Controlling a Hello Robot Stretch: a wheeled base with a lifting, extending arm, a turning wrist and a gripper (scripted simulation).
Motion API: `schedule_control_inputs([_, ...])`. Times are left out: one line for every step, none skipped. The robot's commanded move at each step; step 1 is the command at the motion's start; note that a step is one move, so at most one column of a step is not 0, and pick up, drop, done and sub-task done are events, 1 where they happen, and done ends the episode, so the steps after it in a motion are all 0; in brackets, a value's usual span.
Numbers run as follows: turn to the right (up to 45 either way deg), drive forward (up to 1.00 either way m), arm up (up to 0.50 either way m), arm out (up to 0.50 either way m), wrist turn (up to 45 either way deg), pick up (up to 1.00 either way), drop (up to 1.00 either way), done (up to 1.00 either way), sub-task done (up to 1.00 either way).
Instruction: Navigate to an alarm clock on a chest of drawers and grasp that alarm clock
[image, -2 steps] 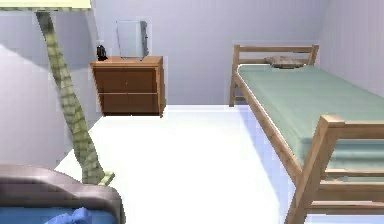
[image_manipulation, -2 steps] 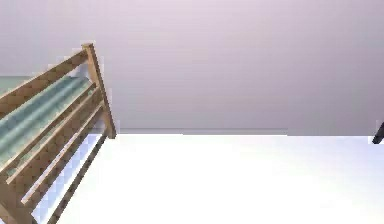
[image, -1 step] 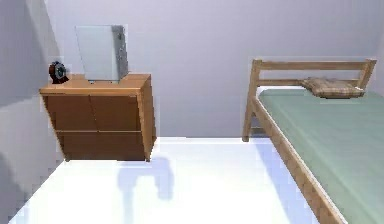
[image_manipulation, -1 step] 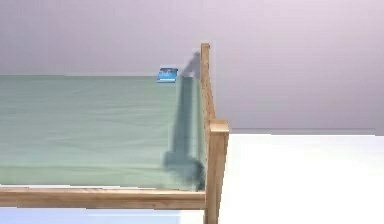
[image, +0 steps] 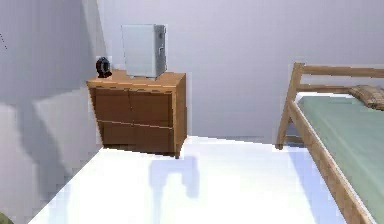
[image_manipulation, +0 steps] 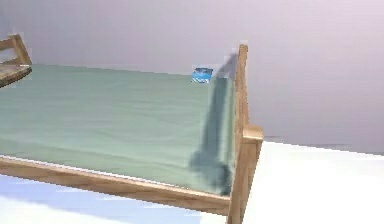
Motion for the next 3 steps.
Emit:
schedule_control_inputs([0.0,0.20,0.00,0.00,0.0,0.00,0.00,0.00,0.00])
schedule_control_inputs([0.0,0.65,0.00,0.00,0.0,0.00,0.00,0.00,0.00])
schedule_control_inputs([-24.0,0.00,0.00,0.00,0.0,0.00,0.00,0.00,0.00])
